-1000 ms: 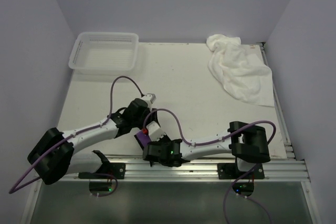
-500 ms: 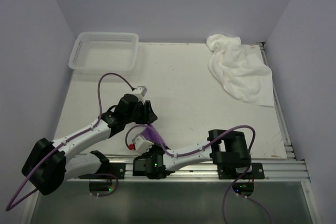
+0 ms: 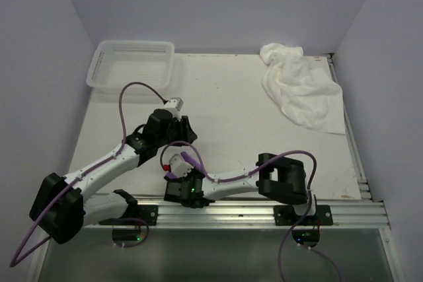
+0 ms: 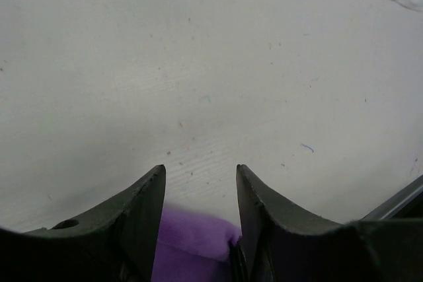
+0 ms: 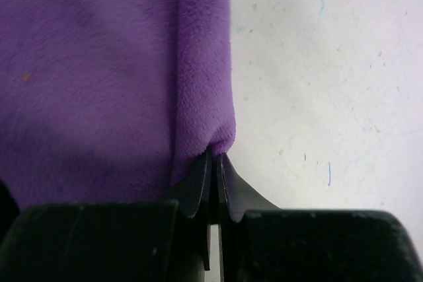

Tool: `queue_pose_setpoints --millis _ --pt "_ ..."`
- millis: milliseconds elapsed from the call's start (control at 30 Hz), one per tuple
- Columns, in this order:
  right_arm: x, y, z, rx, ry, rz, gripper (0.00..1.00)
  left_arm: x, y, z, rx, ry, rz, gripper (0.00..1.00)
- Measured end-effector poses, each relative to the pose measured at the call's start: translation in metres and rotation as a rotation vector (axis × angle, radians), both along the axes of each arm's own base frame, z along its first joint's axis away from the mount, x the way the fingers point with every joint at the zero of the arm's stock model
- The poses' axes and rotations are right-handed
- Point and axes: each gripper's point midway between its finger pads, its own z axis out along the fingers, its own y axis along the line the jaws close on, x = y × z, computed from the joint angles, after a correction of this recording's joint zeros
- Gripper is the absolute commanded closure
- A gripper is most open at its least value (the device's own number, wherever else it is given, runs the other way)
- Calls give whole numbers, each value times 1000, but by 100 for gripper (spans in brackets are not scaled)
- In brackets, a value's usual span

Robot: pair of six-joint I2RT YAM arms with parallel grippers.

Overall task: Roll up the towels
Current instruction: Roll the towel

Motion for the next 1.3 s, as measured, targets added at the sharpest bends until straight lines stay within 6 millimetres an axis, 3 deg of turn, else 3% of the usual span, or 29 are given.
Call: queue_pose_setpoints --millis 167,267,367,500,667,833,1067,1133,1300 --pt "41 -3 -1 116 47 -135 100 39 7 39 3 -102 59 48" --pt "51 -3 -1 185 88 -186 100 56 10 54 3 -138 85 48" --pt "52 -4 -1 244 132 -212 100 66 11 58 16 -148 93 48" --pt "50 -3 -1 243 143 -203 100 69 9 48 30 -123 82 49" --pt "29 -6 1 138 117 -122 100 66 5 43 22 -105 59 49" --pt "2 -3 -3 9 81 -20 100 52 5 27 3 -63 40 54" --pt "-1 -9 -4 20 97 -35 100 -23 36 -32 -52 60 102 60" --pt "1 -15 -5 44 114 -64 100 -31 43 -33 -73 51 140 61" --pt "13 -28 -7 150 182 -169 100 -23 46 -10 -123 -15 194 71"
